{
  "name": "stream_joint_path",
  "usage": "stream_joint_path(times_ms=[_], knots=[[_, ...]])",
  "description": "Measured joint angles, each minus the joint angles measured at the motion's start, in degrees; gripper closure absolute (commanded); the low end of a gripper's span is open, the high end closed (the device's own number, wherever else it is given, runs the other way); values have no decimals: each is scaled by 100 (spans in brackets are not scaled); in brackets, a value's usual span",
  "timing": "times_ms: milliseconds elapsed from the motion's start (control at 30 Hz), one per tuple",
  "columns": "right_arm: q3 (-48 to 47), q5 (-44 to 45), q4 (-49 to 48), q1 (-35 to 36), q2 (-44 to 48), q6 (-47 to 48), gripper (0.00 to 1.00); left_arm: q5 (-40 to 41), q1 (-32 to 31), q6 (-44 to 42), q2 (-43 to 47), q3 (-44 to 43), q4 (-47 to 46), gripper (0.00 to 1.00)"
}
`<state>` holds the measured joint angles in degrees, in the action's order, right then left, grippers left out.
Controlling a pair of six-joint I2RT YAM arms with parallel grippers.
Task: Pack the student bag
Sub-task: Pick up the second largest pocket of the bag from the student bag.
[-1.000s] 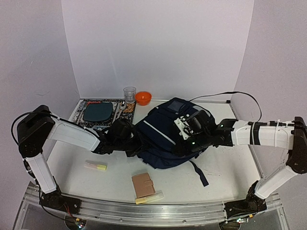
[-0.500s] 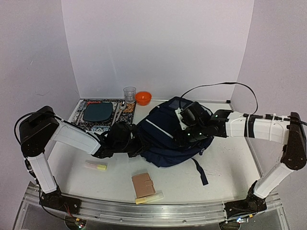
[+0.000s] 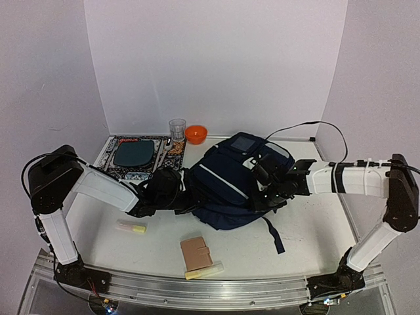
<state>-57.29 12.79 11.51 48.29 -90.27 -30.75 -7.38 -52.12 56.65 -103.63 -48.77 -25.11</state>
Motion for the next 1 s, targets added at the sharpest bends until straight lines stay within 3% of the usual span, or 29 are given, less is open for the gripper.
stream_joint_path(times_ms=[433, 700, 867, 1000], knots=[[92, -12, -493, 0, -631, -84, 45, -107, 4, -119, 0, 17, -6, 82], [-77, 140, -503, 0, -1014, -161, 36, -146, 13, -117, 0, 19, -6, 85], [-258, 136, -351, 0, -1079, -54, 36, -146, 31, -117, 0, 19, -4, 87], [-305, 137, -320, 0, -1090, -36, 44, -144, 31, -115, 0, 19, -2, 90]])
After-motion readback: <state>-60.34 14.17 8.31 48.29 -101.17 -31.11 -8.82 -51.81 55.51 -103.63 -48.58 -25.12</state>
